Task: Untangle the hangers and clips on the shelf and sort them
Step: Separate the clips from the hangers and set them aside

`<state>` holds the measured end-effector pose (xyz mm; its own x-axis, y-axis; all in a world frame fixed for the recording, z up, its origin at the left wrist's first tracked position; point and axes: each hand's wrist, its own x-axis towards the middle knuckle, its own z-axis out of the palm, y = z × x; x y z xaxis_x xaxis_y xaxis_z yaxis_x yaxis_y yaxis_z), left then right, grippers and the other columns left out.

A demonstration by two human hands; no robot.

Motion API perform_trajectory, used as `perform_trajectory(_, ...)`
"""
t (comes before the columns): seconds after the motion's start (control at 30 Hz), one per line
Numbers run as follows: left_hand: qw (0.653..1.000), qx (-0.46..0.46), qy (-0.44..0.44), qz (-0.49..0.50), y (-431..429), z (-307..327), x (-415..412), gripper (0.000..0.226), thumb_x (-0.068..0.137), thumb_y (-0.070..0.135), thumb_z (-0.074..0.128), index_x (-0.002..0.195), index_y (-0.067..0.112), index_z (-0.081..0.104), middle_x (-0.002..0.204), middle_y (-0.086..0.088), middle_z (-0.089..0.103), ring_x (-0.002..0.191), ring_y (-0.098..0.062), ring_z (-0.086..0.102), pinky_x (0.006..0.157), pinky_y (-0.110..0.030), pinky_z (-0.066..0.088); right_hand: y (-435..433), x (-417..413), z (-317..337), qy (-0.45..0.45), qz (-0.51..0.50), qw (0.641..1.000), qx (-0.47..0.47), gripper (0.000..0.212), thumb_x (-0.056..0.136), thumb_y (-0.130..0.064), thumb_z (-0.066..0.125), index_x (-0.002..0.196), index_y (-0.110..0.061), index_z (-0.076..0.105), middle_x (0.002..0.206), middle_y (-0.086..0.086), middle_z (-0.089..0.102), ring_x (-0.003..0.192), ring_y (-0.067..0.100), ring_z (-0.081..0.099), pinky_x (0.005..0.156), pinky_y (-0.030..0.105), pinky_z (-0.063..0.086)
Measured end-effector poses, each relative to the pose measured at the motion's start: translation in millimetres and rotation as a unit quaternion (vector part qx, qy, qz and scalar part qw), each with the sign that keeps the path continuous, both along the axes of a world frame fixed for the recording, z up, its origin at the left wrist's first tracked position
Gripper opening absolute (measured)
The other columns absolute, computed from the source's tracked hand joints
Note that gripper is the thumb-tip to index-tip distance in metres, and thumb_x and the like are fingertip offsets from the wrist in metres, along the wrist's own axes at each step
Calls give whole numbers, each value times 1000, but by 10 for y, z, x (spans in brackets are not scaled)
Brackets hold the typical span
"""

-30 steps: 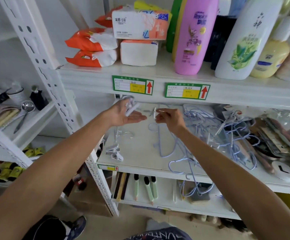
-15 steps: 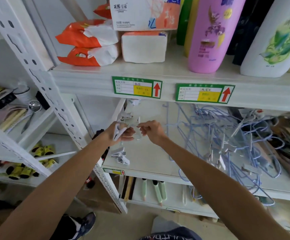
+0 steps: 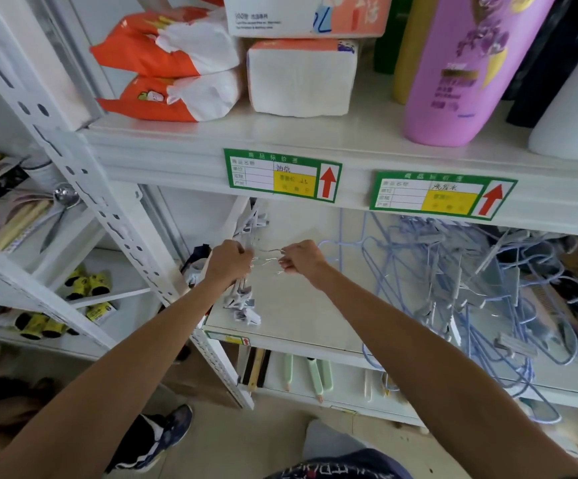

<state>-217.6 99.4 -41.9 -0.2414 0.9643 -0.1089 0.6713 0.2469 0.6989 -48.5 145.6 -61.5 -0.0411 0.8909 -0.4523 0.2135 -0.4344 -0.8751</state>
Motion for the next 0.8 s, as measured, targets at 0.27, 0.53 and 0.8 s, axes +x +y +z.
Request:
perform_trajectory(0.27,984,5,165,-68,96,-174,-13,33,94,33,48,73,7,52,66,-9,58,67,-29,59,60,-35,43,-4,25,-303,-108,34,992,62,11,89,5,58,95,2,67,80,21,70,49,19,65,57,30,60)
perform_trajectory(0.53,986,-37,147,-65,218,-265,-33,39,88,45,55,94,7,51,85,-9,60,84,-31,61,63,-33,43,64,-7,-352,-255,75,954,137,13,84,-11,64,91,-10,75,95,13,73,90,30,68,78,33,57)
perform_trajectory(0.8,974,-134,174,-54,193,-210,68,57,83,37,66,124,3,44,112,-14,58,99,-30,61,75,-36,52,8,-11,-350,-284,85,946,134,21,88,-16,62,105,-6,68,108,18,68,100,35,66,84,36,56)
